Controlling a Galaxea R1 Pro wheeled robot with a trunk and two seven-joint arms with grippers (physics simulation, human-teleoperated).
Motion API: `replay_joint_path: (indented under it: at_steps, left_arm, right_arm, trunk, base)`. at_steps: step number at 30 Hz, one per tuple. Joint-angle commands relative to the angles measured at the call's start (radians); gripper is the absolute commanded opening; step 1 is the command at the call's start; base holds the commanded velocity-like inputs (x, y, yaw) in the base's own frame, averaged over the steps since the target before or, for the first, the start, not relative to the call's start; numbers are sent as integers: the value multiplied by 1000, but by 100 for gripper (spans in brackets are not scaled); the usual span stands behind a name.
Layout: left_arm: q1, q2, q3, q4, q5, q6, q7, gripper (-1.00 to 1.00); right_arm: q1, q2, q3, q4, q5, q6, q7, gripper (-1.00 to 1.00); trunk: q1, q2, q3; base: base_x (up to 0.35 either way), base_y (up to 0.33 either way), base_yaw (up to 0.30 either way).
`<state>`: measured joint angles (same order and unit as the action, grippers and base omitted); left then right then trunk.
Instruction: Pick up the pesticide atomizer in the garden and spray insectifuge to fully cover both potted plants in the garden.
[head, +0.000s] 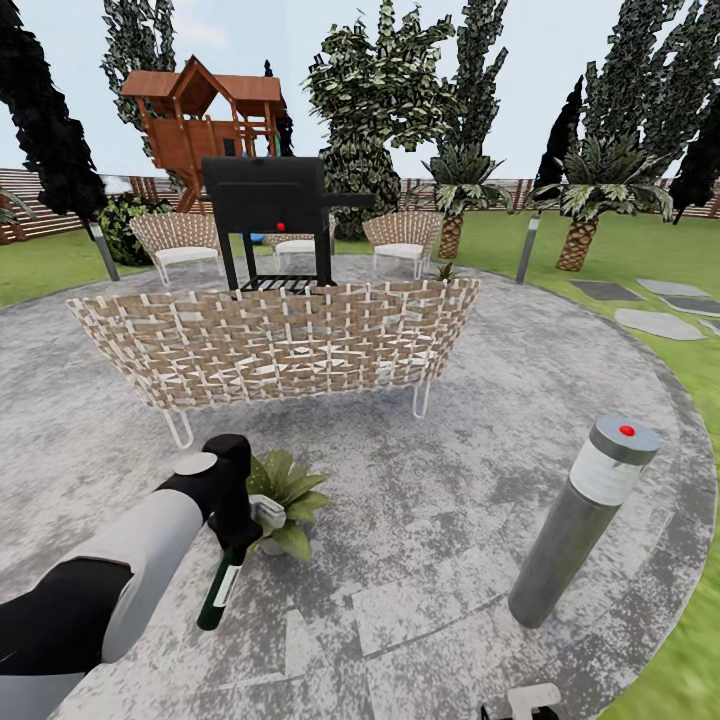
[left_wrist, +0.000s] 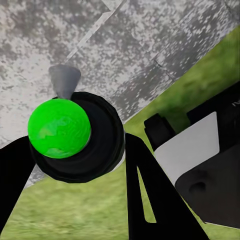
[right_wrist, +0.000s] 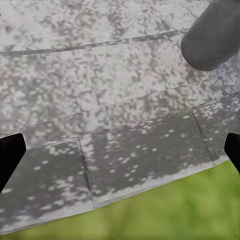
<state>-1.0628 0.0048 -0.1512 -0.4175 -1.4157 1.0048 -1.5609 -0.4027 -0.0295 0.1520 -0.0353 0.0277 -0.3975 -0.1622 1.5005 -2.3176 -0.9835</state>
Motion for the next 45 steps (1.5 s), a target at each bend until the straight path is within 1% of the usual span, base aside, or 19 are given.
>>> replay_joint_path:
  at_steps: [1, 5, 6, 7, 8, 13, 20, 24, 25, 28, 29, 30, 32, 34, 36, 39, 42, 45]
  left_arm:
    - [0, 0, -5, -1, -6, 11, -10, -100]
    - [-1, 0, -9, -2, -6, 11, -10, -100]
    - [-1, 0, -9, -11, -6, 11, -10, -100]
    - [1, 1, -5, -53, -8, 11, -10, -100]
    - [1, 4, -6, -60, -8, 10, -10, -100]
    - [1, 4, -5, -61, -6, 11, -10, -100]
    - [1, 3, -5, -62, -6, 11, -10, -100]
    - [1, 5, -8, -63, -8, 11, -10, -100]
    - [1, 2, -8, -63, -8, 12, -10, -100]
    - [-32, -38, -10, -63, -12, 16, -10, -100]
    - [-52, -52, -11, -58, -15, 16, -10, -100]
    - [-68, -58, -11, -55, -17, 17, -10, -100]
    - [-118, -66, -10, -47, -23, 18, -10, -100]
    - [-134, -69, -9, -46, -25, 18, -10, -100]
    - [-135, -70, -5, -45, -26, 18, -10, -100]
    - [-126, -64, -8, -44, -28, 18, -10, -100]
    - [-86, -62, -14, -44, -29, 18, -10, -100]
    - [-70, -67, -18, -44, -41, 17, -10, -100]
  right_arm:
    - [-1, 1, 8, 0, 3, -1, -7, 100]
    - [0, 3, 8, 0, 2, -1, -8, 100]
    - [-1, 4, 7, -1, 2, -1, -8, 100]
    - [-1, 6, 6, -3, 0, -1, -7, 100]
    - [-1, 6, 6, -3, 0, -2, -7, 100]
    - [-1, 6, 6, -3, 0, -2, -7, 100]
    - [0, 6, 6, -3, 0, -3, -7, 100]
    - [0, 6, 6, -3, 0, -4, -7, 100]
    - [0, 7, 6, -3, 0, -4, -7, 100]
    - [0, 7, 6, -3, 0, -3, -7, 100]
    - [-1, 7, 6, -3, 0, -3, -7, 100]
    - [-1, 7, 6, -3, 0, -3, -7, 100]
    - [0, 6, 6, -3, 0, -3, -7, 100]
    - [-1, 6, 6, -3, 0, -3, -7, 100]
    - [-1, 6, 6, -3, 1, -3, -7, 100]
    - [-1, 6, 6, -3, 1, -3, -7, 100]
    - [-1, 6, 6, -2, 2, -3, -7, 100]
    - [0, 6, 8, 1, 5, -3, -5, 100]
  trunk:
    - [0, 0, -1]
    - [0, 0, -1]
    - [0, 0, -1]
    - [0, 0, -1]
    - [0, 0, -1]
    - [0, 0, -1]
    - [0, 0, -1]
    - [0, 0, -1]
    - [0, 0, -1]
    - [0, 0, -1]
    - [0, 0, -1]
    - [0, 0, -1]
    - [0, 0, -1]
    - [0, 0, -1]
    - [0, 0, -1]
    - [0, 0, -1]
    - [0, 0, -1]
    - [0, 0, -1]
  base:
    - [0, 0, 0]
    - [0, 0, 101]
    - [0, 0, 108]
    - [0, 0, 12]
    - [0, 0, 2]
    - [0, -27, 232]
    - [-80, -221, 267]
    - [-107, -98, 65]
    - [-3, -3, 2]
    - [0, 0, 0]
    - [0, 0, 0]
    - [0, 0, 0]
    - [0, 0, 0]
    - [0, 0, 0]
    - [0, 0, 0]
    - [0, 0, 0]
    - [0, 0, 0]
    - [0, 0, 0]
